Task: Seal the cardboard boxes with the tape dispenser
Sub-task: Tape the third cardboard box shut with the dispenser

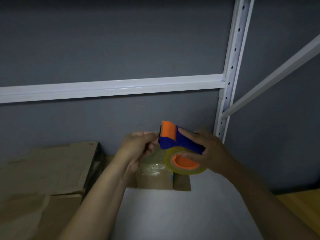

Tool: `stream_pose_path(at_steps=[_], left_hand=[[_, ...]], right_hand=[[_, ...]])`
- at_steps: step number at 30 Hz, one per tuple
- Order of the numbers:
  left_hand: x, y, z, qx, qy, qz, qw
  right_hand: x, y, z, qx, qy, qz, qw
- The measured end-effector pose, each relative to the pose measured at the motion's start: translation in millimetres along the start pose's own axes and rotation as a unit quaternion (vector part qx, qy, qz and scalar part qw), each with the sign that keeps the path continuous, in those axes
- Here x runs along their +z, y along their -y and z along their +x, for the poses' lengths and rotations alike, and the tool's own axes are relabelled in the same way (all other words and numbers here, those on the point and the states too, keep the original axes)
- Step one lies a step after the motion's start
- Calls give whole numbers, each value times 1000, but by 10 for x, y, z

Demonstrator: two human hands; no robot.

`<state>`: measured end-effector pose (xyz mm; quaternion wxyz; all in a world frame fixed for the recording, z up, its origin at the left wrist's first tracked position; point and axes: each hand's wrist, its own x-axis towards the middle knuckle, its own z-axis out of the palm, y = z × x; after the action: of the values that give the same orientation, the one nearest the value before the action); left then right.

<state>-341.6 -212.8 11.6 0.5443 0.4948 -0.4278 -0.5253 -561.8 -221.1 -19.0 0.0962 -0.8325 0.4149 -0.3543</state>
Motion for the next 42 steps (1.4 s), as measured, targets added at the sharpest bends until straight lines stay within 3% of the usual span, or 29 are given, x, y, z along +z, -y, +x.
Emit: stream_pose_path(at_steps=[11,15,19,25,28,30,31,33,35,37,39,41,42], left_hand=[[-793,414,275,-50,-113,25,992],[-796,704,175,-59,-122,62,989],[-807,825,234,-49,-181,100,977],[-881,931,231,-105,-121,78,984],[-916,987,223,-128,-59,178,974],[-873,1035,182,-58,-82,263,959],[-842,1040,138,28,-115,276,954],[-797,1054,94,196,-133,279,931],[-766,1135,154,230,-18,395,889],[-762,1196,228,234,48,589,772],[-718,1201,261,288,56,665,686],[-565,1177,235,331,87,670,659],[-475,1165,219,334,111,660,664]], right_hand=[[-250,-318,5,43,143,-177,973],[-201,-320,26,38,187,-222,956],[-124,-329,76,39,212,-225,950],[31,-358,6,49,222,-214,950],[36,-330,-3,57,223,-221,948],[41,-306,-14,60,223,-220,948],[50,-295,-19,58,223,-220,948],[71,-283,-23,55,219,-220,949],[90,-282,-20,55,209,-216,952],[105,-271,-16,56,205,-213,954],[115,-263,-21,52,200,-217,954],[126,-257,-33,48,195,-218,955],[134,-264,-36,46,194,-218,955]])
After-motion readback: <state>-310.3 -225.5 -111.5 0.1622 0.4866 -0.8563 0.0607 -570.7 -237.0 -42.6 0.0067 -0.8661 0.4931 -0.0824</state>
